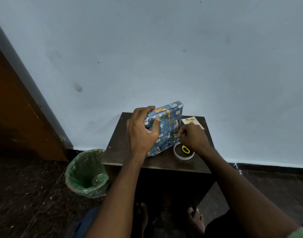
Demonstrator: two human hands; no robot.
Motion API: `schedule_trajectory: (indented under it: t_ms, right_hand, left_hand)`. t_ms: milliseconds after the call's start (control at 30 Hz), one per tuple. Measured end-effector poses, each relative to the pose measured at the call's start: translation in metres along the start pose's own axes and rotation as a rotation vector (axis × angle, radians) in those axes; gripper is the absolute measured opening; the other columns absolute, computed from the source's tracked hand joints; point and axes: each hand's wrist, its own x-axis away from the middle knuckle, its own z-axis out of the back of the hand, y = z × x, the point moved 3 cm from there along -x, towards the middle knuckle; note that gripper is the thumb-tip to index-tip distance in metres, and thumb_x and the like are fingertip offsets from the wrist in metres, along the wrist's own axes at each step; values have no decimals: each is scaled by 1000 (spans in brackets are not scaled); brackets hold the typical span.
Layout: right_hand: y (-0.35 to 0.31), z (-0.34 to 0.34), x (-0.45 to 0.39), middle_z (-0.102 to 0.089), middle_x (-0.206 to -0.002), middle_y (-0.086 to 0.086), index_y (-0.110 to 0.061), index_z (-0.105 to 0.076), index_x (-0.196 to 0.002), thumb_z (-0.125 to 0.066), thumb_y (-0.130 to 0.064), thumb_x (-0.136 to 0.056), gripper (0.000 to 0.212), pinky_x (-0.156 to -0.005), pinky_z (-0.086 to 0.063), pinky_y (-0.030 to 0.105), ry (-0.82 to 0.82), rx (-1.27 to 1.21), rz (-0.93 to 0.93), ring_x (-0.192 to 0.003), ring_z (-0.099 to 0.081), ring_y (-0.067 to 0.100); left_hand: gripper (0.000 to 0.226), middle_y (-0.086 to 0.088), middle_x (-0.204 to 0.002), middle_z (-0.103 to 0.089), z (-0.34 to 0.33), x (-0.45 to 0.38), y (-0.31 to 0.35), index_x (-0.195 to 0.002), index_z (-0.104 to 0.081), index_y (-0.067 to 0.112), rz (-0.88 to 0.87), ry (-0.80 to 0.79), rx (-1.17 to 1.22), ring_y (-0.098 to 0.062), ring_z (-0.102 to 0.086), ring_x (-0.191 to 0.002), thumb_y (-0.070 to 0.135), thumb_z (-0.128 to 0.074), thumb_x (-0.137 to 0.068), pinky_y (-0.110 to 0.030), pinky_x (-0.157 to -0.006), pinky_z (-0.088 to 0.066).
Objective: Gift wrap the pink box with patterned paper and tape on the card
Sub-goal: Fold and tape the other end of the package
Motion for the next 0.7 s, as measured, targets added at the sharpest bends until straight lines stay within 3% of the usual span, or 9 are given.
schedule_trajectory:
  t_ms: [67,167,333,500,600,700]
  right_hand:
    - [-3,-6,4,-72,-80,-5,-21,-68,-70,-73,-20,-77,8,-69,-54,31,-99,39,-25,-84,-71,21]
    - [-8,-19,18,-68,-86,-1,-20,-59,-77,-84,-50,-74,40,-74,-58,35,-212,212,-42,-88,-67,22]
    - [-9,-20,28,-58,-87,5,-15,-53,-84,-70,-28,-84,21,-72,-53,35,-106,268,-27,-97,-67,31]
    - [1,10,27,-66,-88,11,-13,-56,-78,-63,-29,-89,21,-68,-42,30,81,201,-117,-91,-66,37]
    - [5,27,27,-63,-69,-6,-16,-60,-69,-69,-28,-90,25,-60,-39,26,261,-29,-23,-75,-65,21]
    - [-8,37,36,-66,-74,-11,-23,-61,-79,-75,-20,-89,18,-64,-45,20,364,-263,191,-74,-64,7]
  left_hand:
    - [35,9,-118,-68,-5,0,5,-124,-75,25,0,26,-26,-8,-64,-109,33,-76,-89,-50,-96,-54]
    - [33,8,-114,-68,-10,-2,5,-121,-77,25,29,60,-17,-10,-66,-105,38,-76,-91,-52,-92,-55]
    - [35,8,-113,-68,-9,-2,4,-121,-77,23,57,59,4,-13,-69,-105,41,-73,-91,-53,-91,-56]
    - [35,8,-116,-68,-7,-2,-2,-123,-77,24,58,36,-20,-14,-68,-108,42,-72,-94,-52,-94,-55]
    - [34,10,-115,-69,-5,-2,-1,-123,-78,25,58,43,-21,-13,-68,-108,42,-73,-93,-52,-95,-54]
    - [30,12,-114,-69,-4,-3,3,-121,-79,27,37,39,-28,-13,-67,-107,36,-72,-94,-51,-94,-53]
